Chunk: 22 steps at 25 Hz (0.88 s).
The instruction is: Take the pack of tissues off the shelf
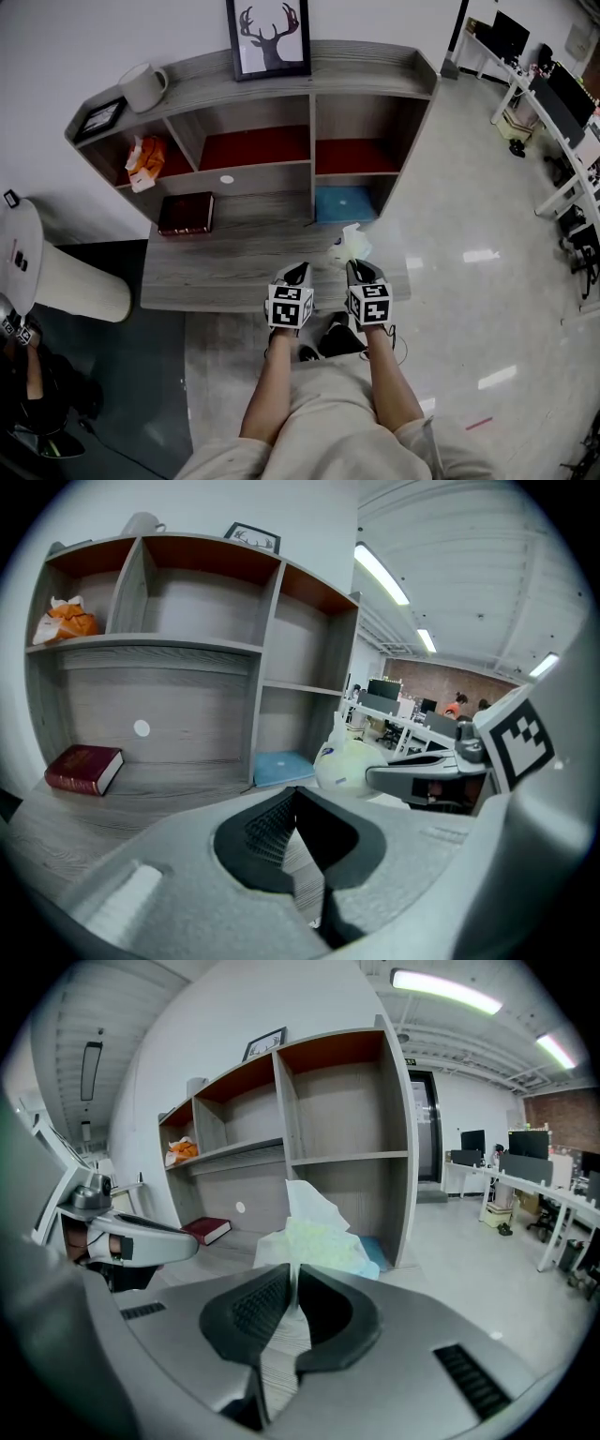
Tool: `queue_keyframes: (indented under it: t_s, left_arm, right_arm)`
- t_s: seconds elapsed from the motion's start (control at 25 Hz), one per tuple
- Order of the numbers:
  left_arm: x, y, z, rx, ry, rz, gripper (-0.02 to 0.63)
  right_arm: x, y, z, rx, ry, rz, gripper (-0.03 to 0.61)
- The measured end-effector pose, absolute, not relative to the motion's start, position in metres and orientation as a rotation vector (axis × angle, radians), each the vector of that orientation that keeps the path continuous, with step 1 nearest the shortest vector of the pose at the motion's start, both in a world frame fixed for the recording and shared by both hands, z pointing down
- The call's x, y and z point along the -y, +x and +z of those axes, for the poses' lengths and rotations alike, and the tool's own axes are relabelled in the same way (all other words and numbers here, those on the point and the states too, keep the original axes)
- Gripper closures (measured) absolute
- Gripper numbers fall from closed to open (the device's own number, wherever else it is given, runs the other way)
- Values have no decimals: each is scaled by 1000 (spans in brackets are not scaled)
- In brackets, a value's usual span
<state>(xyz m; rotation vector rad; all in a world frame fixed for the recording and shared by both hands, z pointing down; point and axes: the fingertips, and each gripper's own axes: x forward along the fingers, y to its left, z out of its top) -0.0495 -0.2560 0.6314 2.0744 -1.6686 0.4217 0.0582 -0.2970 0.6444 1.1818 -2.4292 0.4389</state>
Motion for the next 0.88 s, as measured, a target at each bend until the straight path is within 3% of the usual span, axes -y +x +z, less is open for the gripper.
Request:
queue_keyframes:
  t_s: [0.88]
  left_arm:
    - [255, -48, 635, 1657, 2071, 420, 604]
  right_arm:
    - [296, 63, 640, 2427, 1181, 419, 537]
